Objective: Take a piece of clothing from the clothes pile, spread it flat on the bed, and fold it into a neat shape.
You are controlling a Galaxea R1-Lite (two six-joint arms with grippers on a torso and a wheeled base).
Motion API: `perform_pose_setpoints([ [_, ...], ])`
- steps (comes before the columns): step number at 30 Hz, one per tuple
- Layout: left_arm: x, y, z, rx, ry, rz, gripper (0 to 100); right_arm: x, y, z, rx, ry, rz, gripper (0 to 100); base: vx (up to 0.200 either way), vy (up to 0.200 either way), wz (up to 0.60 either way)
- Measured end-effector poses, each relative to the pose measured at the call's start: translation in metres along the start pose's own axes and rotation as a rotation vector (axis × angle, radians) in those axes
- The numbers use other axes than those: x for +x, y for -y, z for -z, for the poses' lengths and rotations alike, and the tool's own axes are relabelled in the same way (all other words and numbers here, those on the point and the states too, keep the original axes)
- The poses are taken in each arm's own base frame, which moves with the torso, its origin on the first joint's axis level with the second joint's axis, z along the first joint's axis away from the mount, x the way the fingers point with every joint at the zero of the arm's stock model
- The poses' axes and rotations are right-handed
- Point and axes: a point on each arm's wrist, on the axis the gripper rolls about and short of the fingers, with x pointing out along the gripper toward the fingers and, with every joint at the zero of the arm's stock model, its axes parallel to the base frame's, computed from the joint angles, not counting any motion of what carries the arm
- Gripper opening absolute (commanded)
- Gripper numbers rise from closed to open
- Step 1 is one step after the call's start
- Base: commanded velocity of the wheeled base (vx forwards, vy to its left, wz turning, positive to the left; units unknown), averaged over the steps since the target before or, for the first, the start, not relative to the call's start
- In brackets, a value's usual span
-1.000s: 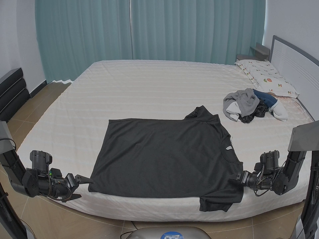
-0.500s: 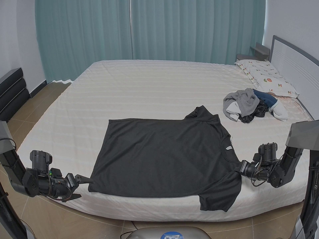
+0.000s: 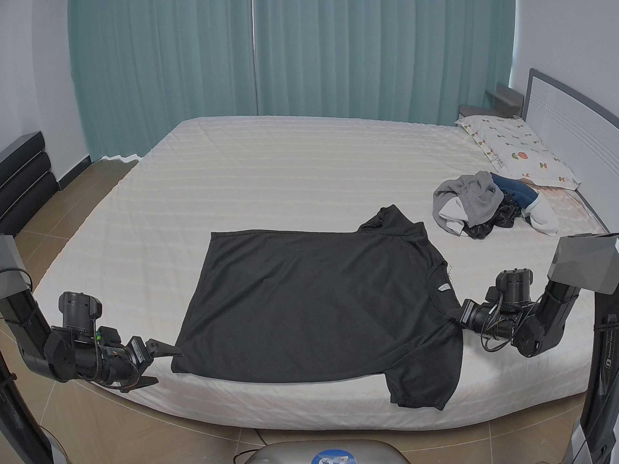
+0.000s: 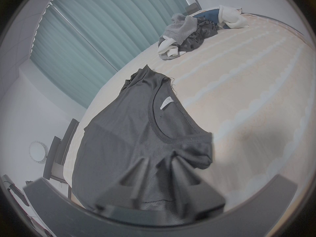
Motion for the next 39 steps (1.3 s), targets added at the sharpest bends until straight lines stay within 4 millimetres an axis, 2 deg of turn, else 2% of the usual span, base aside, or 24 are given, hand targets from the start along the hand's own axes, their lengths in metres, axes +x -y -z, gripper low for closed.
perform_pose_setpoints([
  [4,0.0,0.0,0.0,-0.002,-0.001,-0.001,100,0.001,0.001,-0.001,-0.003,0.023,-0.009,100,0.0,0.0,0.0],
  [9,0.001,-0.001,0.0,-0.003,-0.001,-0.001,100,-0.007,0.006,0.002,0.0,0.034,-0.008,100,0.0,0.0,0.0],
  [17,0.001,-0.001,0.0,-0.005,-0.002,-0.002,100,-0.037,0.022,0.022,0.022,-0.062,0.004,100,0.0,0.0,0.0],
  [23,0.001,-0.001,0.0,-0.005,-0.002,-0.002,100,-0.057,0.023,0.042,-0.067,-0.111,-0.05,100,0.0,0.0,0.0],
  [30,0.001,-0.001,0.0,-0.005,-0.002,-0.002,100,-0.06,0.017,0.064,-0.127,-0.18,-0.086,100,0.0,0.0,0.0],
  [39,0.001,-0.001,0.0,-0.005,-0.003,-0.003,100,-0.055,0.013,0.073,-0.147,-0.215,-0.095,100,0.0,0.0,0.0],
])
